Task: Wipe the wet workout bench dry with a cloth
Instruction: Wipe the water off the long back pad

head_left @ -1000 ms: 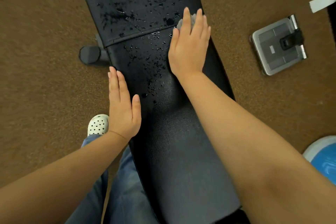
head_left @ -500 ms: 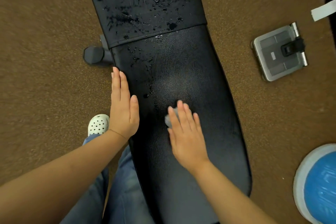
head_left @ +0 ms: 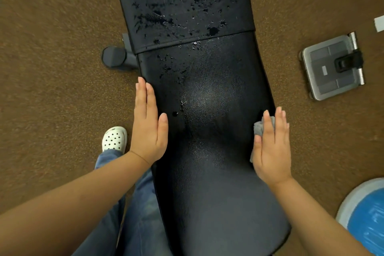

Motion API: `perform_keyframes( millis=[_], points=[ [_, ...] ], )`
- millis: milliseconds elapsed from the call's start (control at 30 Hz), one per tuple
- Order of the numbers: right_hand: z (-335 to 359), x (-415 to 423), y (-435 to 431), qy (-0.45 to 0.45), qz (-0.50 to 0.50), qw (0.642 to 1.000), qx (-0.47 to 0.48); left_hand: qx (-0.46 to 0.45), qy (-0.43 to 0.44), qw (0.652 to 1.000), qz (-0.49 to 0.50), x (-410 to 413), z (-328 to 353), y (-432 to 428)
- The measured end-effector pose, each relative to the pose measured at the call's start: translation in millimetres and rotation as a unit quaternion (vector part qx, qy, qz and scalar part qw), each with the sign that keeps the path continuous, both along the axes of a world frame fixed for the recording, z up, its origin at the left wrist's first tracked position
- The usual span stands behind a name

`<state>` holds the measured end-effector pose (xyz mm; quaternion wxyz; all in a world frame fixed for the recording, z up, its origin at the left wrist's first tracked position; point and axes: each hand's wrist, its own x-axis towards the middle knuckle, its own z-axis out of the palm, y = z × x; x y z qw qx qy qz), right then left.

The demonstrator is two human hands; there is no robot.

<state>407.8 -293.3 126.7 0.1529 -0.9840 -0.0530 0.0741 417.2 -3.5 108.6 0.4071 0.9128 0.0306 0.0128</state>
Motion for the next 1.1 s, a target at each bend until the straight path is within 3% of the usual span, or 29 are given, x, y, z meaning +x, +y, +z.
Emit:
perform_keyframes(
  millis=[200,400,500,667,867,1100],
  points=[
    [12.0,114.5,46.1,-0.033,0.065,0.997,0.027,0.001,0.000,1.000,0.001,0.4,0.4,0.3],
    [19.0,184.9,119.9,-0.081,0.007,0.996,0.035,-0.006,0.004,1.000,-0.001,0.1,1.2,0.4],
    [19.1,170.1,135.5,-0.077,0.015,0.996,0.039,-0.008,0.007,1.000,0.000,-0.8,1.2,0.4],
    [16.4,100.7,148.4,-0.036,0.143,0.988,0.036,-0.013,0.010,1.000,0.000,-0.7,1.7,0.4],
    [5.6,-13.8,100.8,-0.001,0.201,0.979,-0.027,-0.017,0.012,1.000,0.002,-0.6,1.1,0.6],
    [-1.8,-67.4,26.1,0.021,0.085,0.995,-0.047,-0.008,0.012,1.000,0.001,-0.5,1.2,0.5]
  ],
)
